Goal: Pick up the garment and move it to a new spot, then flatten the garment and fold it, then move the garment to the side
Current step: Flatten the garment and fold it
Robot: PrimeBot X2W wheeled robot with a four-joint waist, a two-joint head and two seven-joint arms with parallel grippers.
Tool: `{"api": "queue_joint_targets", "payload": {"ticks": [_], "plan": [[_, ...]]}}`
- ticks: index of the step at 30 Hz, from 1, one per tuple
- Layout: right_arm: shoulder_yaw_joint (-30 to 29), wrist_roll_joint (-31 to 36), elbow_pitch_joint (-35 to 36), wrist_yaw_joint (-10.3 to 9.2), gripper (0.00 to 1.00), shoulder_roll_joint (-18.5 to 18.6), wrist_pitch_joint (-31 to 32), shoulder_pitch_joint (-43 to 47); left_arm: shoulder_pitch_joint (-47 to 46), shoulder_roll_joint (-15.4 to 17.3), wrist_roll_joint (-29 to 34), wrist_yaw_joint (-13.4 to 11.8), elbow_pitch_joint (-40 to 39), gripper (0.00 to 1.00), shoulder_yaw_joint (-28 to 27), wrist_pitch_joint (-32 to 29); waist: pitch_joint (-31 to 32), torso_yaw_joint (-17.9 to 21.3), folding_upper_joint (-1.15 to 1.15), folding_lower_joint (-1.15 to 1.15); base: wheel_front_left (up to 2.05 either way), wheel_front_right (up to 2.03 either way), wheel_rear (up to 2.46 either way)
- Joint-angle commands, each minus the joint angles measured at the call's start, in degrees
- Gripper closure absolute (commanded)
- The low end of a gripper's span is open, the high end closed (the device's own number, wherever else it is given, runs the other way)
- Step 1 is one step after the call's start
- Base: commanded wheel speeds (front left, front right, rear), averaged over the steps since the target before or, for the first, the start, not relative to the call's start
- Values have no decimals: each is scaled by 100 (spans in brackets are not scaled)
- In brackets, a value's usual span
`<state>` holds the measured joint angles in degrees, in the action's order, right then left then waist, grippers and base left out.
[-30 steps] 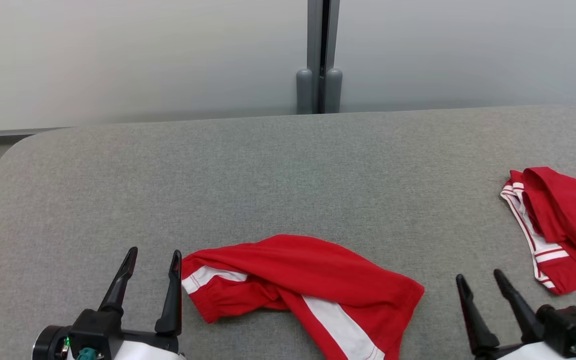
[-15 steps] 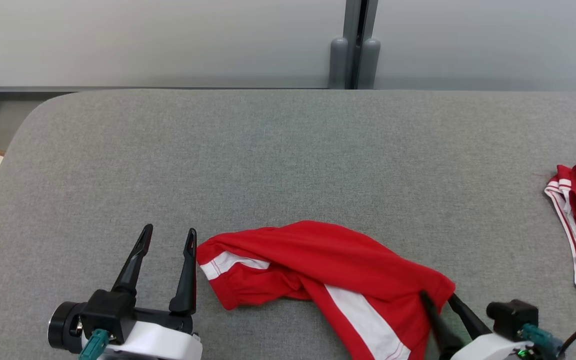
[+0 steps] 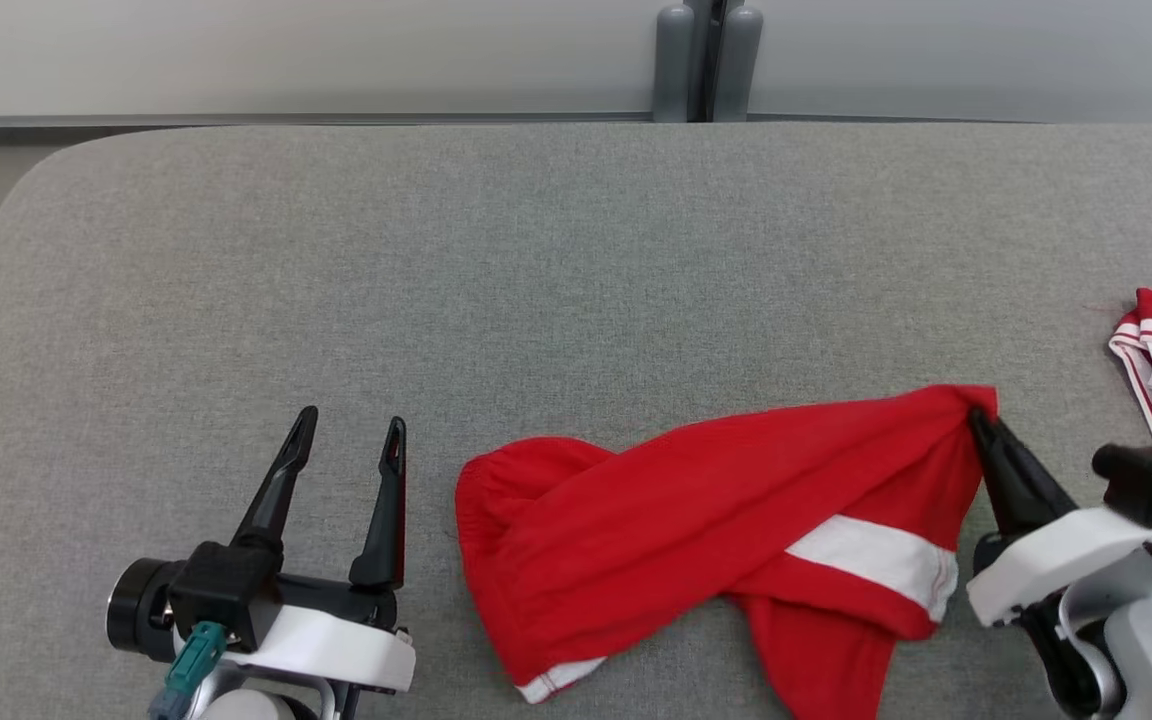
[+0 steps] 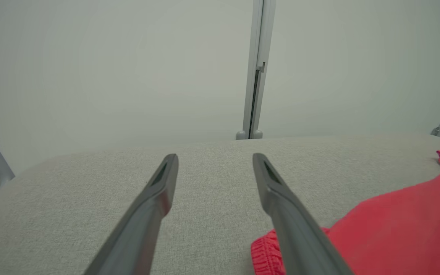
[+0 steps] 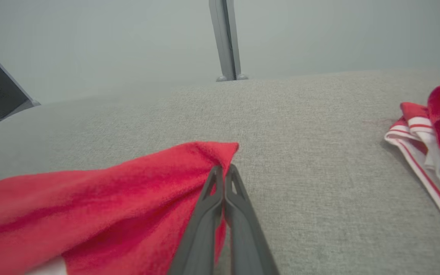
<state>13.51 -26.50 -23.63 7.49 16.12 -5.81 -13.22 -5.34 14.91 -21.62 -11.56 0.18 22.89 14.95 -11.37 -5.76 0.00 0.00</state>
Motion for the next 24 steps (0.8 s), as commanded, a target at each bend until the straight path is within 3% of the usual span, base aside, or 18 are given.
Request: {"api": "queue_joint_targets", "payload": {"ticks": [1,7,8,9,10,18,24], "plan": [[-16,-50,-78,0,100,76,3,-179,-120,-13,48,39,25,0,-31,24,-65,10,0,0,0,0,0],[141,-241,-526,-1,100,184,-57,-745,-259,-104,146,173,98,0,-94,26,-163,6,0,0,0,0,0],[179,-260,-583,0,78,197,-122,-794,-259,-119,164,197,111,0,-107,27,-167,10,0,0,0,0,0],[211,-295,-636,-1,64,187,-146,-816,-254,-135,177,213,117,0,-119,27,-160,17,0,0,0,0,0],[247,-312,-678,-1,0,174,-189,-825,-245,-144,198,239,128,0,-138,26,-149,27,0,0,0,0,0],[83,26,-235,0,0,249,-782,-560,-71,-202,361,229,92,0,-393,27,44,171,0,0,0,0,0],[-335,597,659,0,0,148,-891,-7,149,-198,467,225,52,0,-562,27,299,266,0,0,0,0,0]]}}
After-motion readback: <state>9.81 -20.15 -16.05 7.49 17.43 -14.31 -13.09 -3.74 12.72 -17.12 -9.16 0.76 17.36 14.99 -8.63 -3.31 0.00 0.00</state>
